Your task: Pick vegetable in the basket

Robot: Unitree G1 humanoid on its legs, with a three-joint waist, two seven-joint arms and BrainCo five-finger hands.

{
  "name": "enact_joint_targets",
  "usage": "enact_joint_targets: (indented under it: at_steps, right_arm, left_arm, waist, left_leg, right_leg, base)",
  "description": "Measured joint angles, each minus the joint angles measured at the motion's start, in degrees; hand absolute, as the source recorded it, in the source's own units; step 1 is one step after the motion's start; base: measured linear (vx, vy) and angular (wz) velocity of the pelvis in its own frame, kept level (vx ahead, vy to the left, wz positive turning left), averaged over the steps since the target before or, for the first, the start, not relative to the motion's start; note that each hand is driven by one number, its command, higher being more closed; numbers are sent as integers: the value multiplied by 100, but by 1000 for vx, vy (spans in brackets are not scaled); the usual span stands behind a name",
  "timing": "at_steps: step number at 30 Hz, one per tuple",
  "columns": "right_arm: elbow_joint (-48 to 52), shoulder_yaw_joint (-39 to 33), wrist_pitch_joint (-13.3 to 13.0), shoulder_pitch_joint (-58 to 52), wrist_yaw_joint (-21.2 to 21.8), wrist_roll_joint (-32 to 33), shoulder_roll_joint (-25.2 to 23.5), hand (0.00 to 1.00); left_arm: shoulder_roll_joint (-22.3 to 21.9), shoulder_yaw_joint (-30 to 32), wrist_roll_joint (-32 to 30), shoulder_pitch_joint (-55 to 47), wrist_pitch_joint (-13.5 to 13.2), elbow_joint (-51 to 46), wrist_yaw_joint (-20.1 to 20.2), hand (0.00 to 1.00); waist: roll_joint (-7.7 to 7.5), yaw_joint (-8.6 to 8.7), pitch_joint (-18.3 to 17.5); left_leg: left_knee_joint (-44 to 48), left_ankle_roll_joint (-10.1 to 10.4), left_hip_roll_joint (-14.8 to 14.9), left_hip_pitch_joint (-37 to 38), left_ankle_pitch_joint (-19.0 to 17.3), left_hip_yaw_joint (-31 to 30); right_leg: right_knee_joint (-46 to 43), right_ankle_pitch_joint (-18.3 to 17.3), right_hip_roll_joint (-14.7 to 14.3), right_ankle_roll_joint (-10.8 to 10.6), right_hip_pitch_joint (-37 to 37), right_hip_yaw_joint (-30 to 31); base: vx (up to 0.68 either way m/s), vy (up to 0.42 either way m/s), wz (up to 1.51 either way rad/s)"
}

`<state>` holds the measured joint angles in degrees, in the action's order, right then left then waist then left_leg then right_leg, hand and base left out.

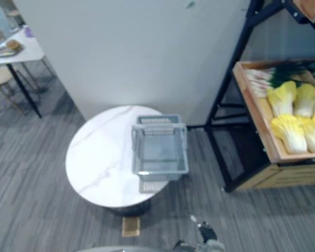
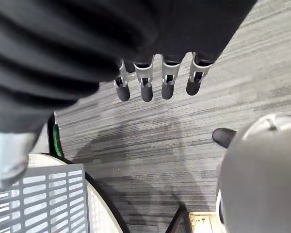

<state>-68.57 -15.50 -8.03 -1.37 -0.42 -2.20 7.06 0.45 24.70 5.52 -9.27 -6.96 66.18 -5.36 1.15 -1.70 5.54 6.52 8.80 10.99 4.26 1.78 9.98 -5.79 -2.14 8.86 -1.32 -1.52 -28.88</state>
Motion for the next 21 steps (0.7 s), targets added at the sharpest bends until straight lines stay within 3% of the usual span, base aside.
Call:
enact_joint_targets:
  at_steps: [6,8,10,15,17,21]
  right_arm:
    - [-5,-40,3,136,-85,6,125,0]
    - [125,-10,0,242,-190,-6,216,0]
    - [553,96,13,251,-222,-54,277,0]
    - [2119,729,-12,623,-488,-1138,1183,0]
    - [2670,1124,-4,1051,-612,-1612,1603,0]
    - [3718,1841,-14,1836,-675,-2138,1988,0]
  left_arm:
    - [188,-429,-141,72,-4,-2,-184,0]
    - [191,-560,-280,70,-2,1,-293,0]
    - [281,-713,-483,67,-5,-9,-332,0]
    - [514,-1324,-692,60,-12,-7,-342,0]
    - [637,-1590,-697,65,-25,-5,-335,0]
    - [714,-1651,-694,136,-60,-27,-333,0]
  waist:
    - [-20,9,46]
    - [75,26,91]
    - [10,13,123]
    - [-81,76,155]
    - [-118,104,175]
    - [-238,106,261]
  left_leg:
    - [-849,-33,55,-7,75,204]
    - [-953,-35,140,-14,-301,389]
    - [-920,-58,53,-80,-366,545]
    - [-922,-110,-233,-204,-402,973]
    - [-922,-149,-348,-225,-425,1069]
    - [-799,-224,-421,-442,-414,1129]
  right_leg:
    - [489,164,-284,-109,155,-54]
    - [704,275,-433,-232,235,108]
    - [978,424,-430,-315,240,413]
    - [1209,602,-255,-467,564,1011]
    - [1186,791,-167,-460,680,1174]
    - [1178,1164,-115,-381,961,1359]
  base:
    - [-89,-3,24]
    - [-181,76,-21]
    - [-151,93,-42]
    - [-62,94,-49]
    - [15,61,-29]
    - [52,24,-10]
